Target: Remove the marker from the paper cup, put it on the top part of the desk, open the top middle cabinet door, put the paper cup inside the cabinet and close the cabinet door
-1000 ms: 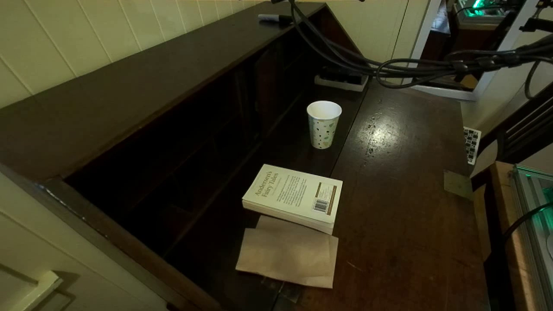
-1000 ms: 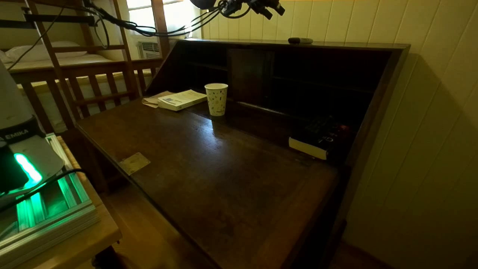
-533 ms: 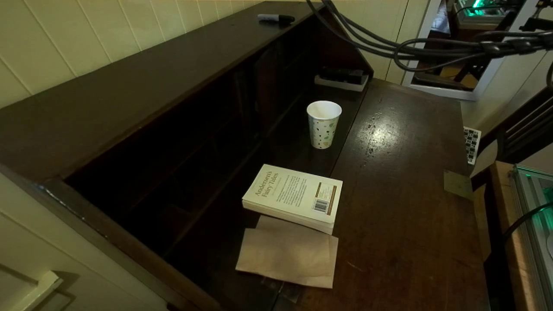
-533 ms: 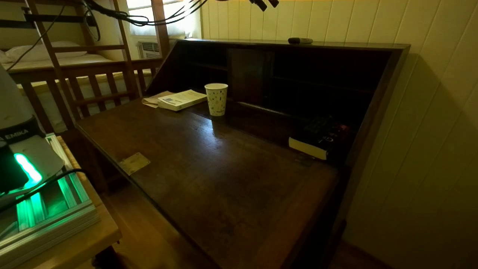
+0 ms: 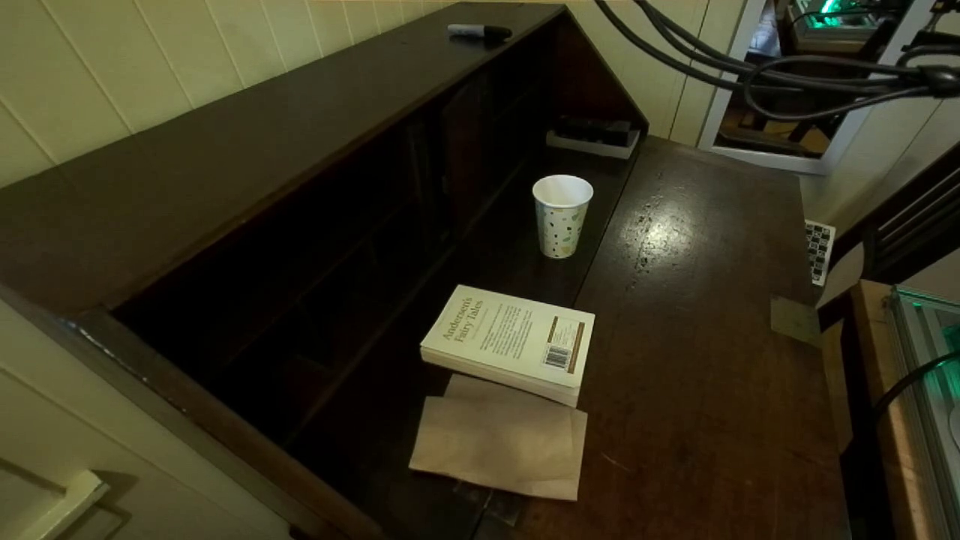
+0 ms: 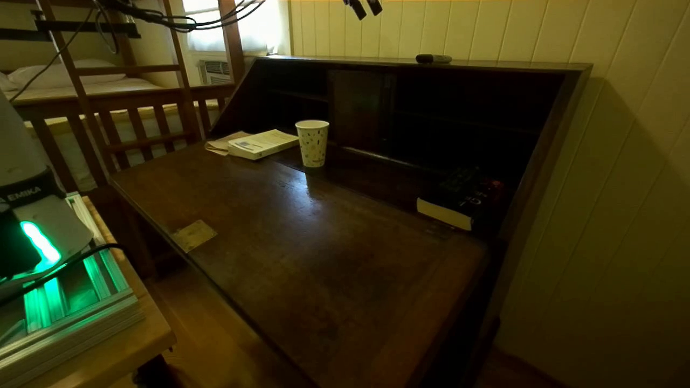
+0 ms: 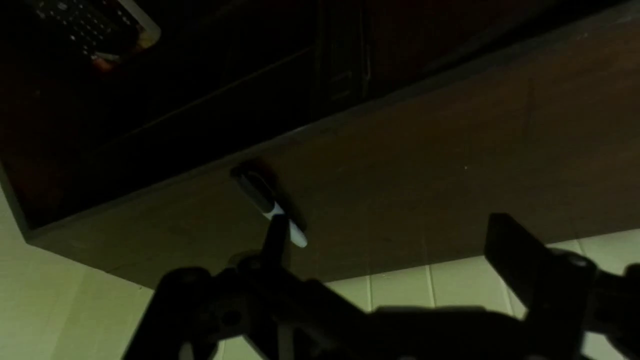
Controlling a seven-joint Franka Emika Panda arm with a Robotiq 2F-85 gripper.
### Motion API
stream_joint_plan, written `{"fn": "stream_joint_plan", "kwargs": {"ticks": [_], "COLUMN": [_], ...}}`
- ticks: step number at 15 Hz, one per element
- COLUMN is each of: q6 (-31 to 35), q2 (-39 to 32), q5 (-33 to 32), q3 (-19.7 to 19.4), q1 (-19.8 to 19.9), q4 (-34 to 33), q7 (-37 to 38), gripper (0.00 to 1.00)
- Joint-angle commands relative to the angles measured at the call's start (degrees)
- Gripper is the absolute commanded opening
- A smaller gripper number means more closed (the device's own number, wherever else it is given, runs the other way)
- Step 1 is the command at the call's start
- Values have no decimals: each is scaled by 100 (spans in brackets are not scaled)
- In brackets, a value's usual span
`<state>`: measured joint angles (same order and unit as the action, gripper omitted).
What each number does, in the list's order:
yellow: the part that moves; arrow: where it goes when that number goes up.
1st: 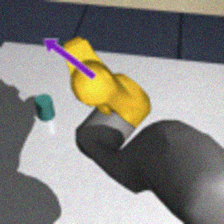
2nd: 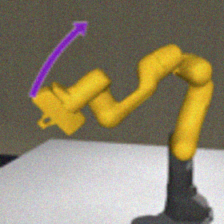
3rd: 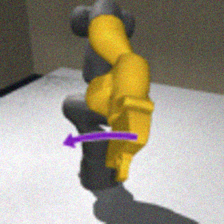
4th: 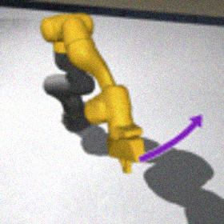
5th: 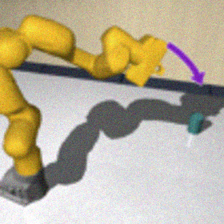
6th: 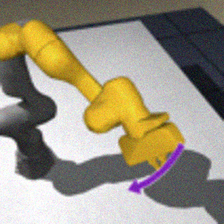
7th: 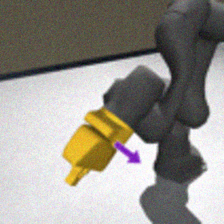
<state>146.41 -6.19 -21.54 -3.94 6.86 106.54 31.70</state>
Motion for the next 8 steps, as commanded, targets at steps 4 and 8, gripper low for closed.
{"fn": "stream_joint_plan", "kwargs": {"ticks": [4,8], "q6": [-590,-657], "q2": [354,243], "q5": [553,728], "q3": [-33,17], "q1": [-237,-323], "q4": [481,594], "q7": [-569,-788], "gripper": [100,100]}}
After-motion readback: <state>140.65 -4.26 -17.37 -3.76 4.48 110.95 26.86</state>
